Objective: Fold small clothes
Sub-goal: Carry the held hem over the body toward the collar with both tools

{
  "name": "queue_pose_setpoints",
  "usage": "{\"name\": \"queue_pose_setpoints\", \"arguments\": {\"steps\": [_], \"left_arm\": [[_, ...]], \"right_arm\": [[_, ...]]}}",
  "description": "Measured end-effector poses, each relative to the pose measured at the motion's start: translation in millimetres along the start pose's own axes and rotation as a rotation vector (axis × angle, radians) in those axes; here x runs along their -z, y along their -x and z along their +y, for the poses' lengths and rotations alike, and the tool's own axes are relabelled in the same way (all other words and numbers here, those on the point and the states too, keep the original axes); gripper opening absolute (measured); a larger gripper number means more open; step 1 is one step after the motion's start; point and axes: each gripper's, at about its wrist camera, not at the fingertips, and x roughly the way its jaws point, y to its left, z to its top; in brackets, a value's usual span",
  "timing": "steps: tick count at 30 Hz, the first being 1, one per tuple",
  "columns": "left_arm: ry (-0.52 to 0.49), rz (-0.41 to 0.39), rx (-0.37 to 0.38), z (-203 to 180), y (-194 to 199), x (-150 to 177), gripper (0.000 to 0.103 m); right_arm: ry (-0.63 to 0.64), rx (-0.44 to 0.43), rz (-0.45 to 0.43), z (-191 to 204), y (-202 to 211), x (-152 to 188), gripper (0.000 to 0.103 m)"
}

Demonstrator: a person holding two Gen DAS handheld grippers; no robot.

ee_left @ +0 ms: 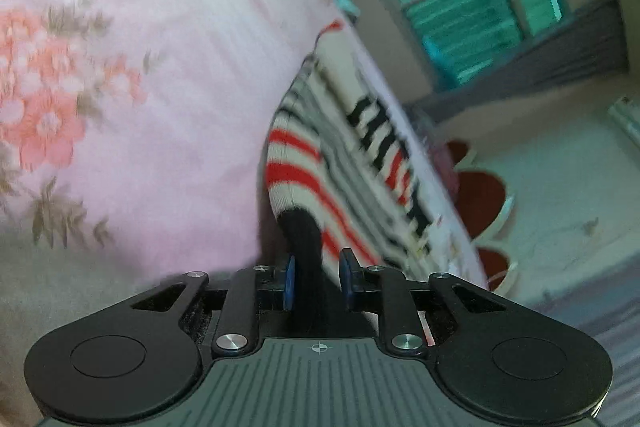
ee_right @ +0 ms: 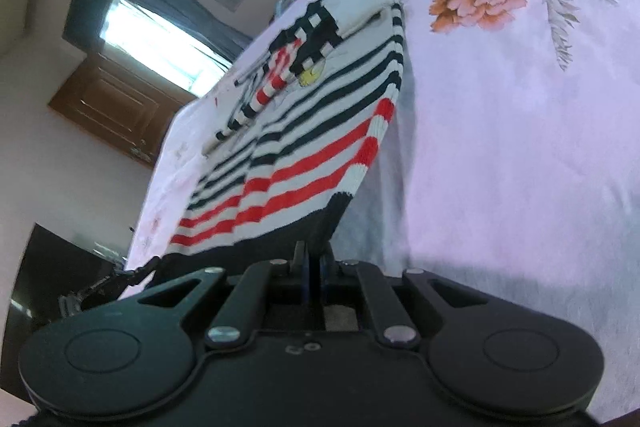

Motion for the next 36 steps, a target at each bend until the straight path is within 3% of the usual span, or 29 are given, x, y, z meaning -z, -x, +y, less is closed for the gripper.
{"name": "queue_pose_setpoints", "arguments": {"steps": [6, 7, 12, 16, 19, 23, 28, 32, 36], "left_arm": [[-0.023, 0.022, -0.043, 1, -9, 16, 0.019], [-0.05, 0.02, -0.069, -1, -10, 17, 0.005], [-0.02, -0.11, -0.044, 2, 12, 14, 0.005], [-0.07, -0.059, -0.105, 1, 8, 3, 0.005], [-0.061, -0.108, -0.048, -12, 12, -12, 0.005], [-0.104, -0.172, 0.031, -51, -3, -61, 0.005], [-0.186, -0.178, 0.077, -109, -62, -141, 0.005], [-0.217, -0.145, 0.013, -136, -120, -197, 0.005], [-0.227, -0.078, -0.065, -139, -179, -241, 0.005]], "right_arm": [[-0.019, 0.018, 0.047, -2, -14, 3, 0.01], [-0.02, 0.02, 0.049, -3, -15, 3, 0.01], [0.006, -0.017, -0.023, 1, 0, 2, 0.005], [0.017, 0.023, -0.007, 0, -5, -6, 0.005], [0.007, -0.014, -0.073, 11, 1, -23, 0.005], [0.063, -0.028, -0.177, 38, 8, -76, 0.005], [0.086, -0.008, -0.246, 60, -13, -172, 0.005], [0.042, 0.027, -0.244, 59, -52, -245, 0.005], [-0.03, 0.062, -0.205, 44, -104, -299, 0.005]]}}
